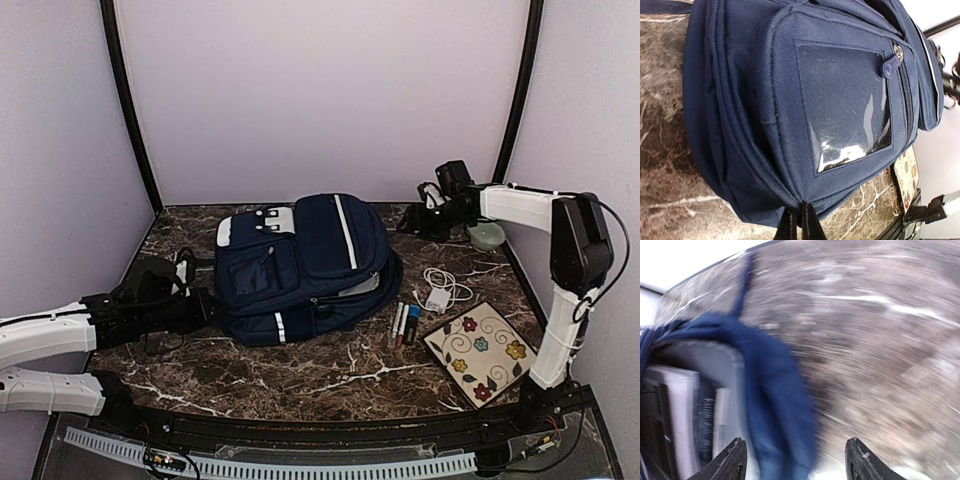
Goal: Pack the student bag
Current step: Move the student bag to the center of the board, then pick up the largest pocket of the bag from the student bag.
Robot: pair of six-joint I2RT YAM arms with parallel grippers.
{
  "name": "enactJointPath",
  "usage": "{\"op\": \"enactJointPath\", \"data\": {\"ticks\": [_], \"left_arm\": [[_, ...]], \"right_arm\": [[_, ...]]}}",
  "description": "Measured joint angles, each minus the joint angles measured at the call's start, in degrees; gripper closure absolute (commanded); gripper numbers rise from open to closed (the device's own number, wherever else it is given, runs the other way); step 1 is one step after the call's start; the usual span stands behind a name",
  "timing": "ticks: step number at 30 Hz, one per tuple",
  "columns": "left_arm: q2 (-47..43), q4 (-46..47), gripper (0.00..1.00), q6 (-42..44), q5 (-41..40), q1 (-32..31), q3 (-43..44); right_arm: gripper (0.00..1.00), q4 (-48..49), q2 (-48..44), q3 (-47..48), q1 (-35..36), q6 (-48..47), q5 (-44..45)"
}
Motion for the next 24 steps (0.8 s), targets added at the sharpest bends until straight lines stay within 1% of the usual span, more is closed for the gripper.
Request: {"op": "enactJointPath", "data": {"ticks": [3, 4, 6, 8, 10, 11, 13, 15, 18, 21, 24], "left_arm": [[-2.4, -1.1, 1.0, -3.2, -3.8, -2.8, -0.7], [-2.6, -1.1, 1.0, -3.7, -4.8, -3.3, -0.7], [-2.3, -1.2, 1.0, -4.3, -6.1, -4.2, -0.4], [-1.7, -1.8, 1.0, -4.7, -6.9, -4.7, 0.1], [-1.5, -2.0, 1.0, -4.9, -7.4, -5.0, 0.6], [-1.5, -2.1, 1.0, -5.0, -7.6, -5.2, 0.7], [-1.5, -2.2, 1.0, -5.0, -8.2, -5.6, 0.7], [-1.5, -2.6, 1.0, -5.0, -8.4, -5.7, 1.0], [-1.4, -3.1, 1.0, -5.0, -8.7, -6.0, 1.4], [-1.3, -3.3, 1.0, -5.0, -9.0, -6.4, 1.4], [-1.3, -3.3, 1.0, -5.0, -9.6, -6.8, 1.4]], "right_arm": [[0.43, -1.7, -7.1, -6.2, -3.9, -0.5, 3.3], [0.48, -1.6, -10.1, -8.3, -4.9, -0.5, 5.9], [0.54, -1.6, -17.3, -13.1, -4.5, -0.4, 11.3], [0.59, -0.7, -25.3, -18.3, 0.7, -0.2, 16.3], [0.64, 2.4, -33.1, -24.1, 10.8, 0.4, 19.9], [0.65, 3.1, -34.2, -25.2, 16.4, 0.7, 19.8], [0.66, 8.8, -36.9, -29.8, 25.2, 3.0, 20.7], [0.66, 14.1, -37.3, -34.1, 31.9, 5.6, 20.9], [0.66, 18.4, -31.4, -35.5, 38.8, 8.2, 21.2], [0.66, 20.6, -24.2, -33.7, 41.2, 9.5, 21.0], [0.64, 21.9, -19.1, -31.5, 41.6, 9.9, 21.2]]}}
